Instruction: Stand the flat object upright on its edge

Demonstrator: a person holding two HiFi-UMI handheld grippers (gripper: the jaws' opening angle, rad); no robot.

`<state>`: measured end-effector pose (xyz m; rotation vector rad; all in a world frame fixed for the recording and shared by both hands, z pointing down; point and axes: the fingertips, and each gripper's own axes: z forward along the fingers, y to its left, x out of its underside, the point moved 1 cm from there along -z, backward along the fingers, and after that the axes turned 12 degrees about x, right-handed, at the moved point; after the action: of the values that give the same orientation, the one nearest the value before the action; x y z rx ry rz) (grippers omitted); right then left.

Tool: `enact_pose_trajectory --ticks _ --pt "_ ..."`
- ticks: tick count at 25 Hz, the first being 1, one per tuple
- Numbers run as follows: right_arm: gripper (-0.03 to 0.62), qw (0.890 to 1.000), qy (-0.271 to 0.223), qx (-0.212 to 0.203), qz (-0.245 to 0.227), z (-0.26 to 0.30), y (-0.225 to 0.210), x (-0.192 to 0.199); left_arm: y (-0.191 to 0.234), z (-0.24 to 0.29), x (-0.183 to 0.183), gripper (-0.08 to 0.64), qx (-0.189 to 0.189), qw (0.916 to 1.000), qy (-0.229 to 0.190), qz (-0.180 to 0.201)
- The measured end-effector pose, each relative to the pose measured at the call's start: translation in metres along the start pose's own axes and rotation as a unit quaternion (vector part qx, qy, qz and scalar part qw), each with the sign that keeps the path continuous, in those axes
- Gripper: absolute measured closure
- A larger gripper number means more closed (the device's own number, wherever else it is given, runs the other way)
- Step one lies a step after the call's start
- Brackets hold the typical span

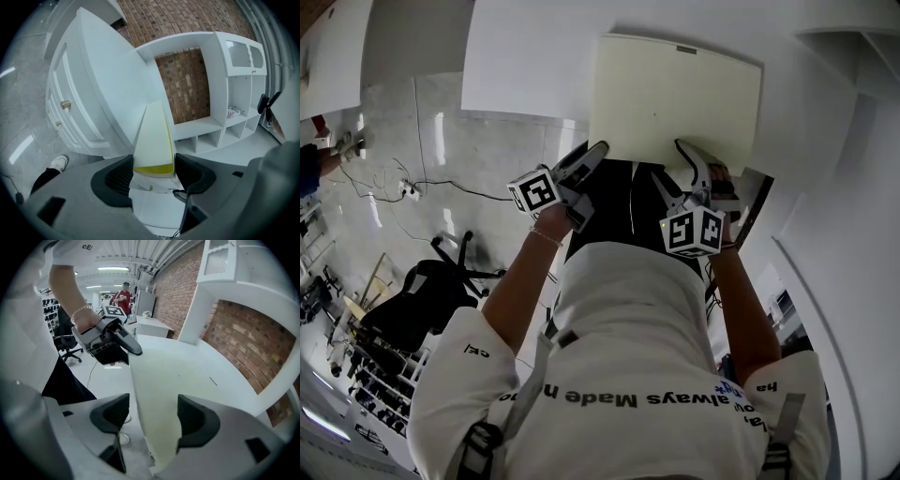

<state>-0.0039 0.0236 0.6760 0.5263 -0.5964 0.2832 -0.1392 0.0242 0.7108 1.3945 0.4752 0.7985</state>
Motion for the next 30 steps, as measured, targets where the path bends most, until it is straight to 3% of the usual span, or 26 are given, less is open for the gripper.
enact_pose_trajectory --ticks 10,16,22,30 --pt "0.311 0.999 -0.014 0.037 0.007 -0.003 -0.02 -0.007 -0.035 0.003 -0.021 0.281 -0.028 0.9978 -0.007 0.061" --pt "0.311 0.998 -0.033 0.057 0.023 -0.009 -0.033 -0.016 -0.071 0.009 -0.039 0.282 -0.051 0.9921 -0.012 0.114" --pt "0.311 0.994 -0.051 0.084 0.042 -0.012 -0.06 -0.021 -0.116 0.031 -0.058 0.284 -0.08 0.9786 -0.021 0.188" --pt "0.311 0.986 -0.082 0.114 0.093 -0.016 -0.102 -0.023 -0.174 0.07 -0.074 0.285 -0.096 0.9506 -0.037 0.293"
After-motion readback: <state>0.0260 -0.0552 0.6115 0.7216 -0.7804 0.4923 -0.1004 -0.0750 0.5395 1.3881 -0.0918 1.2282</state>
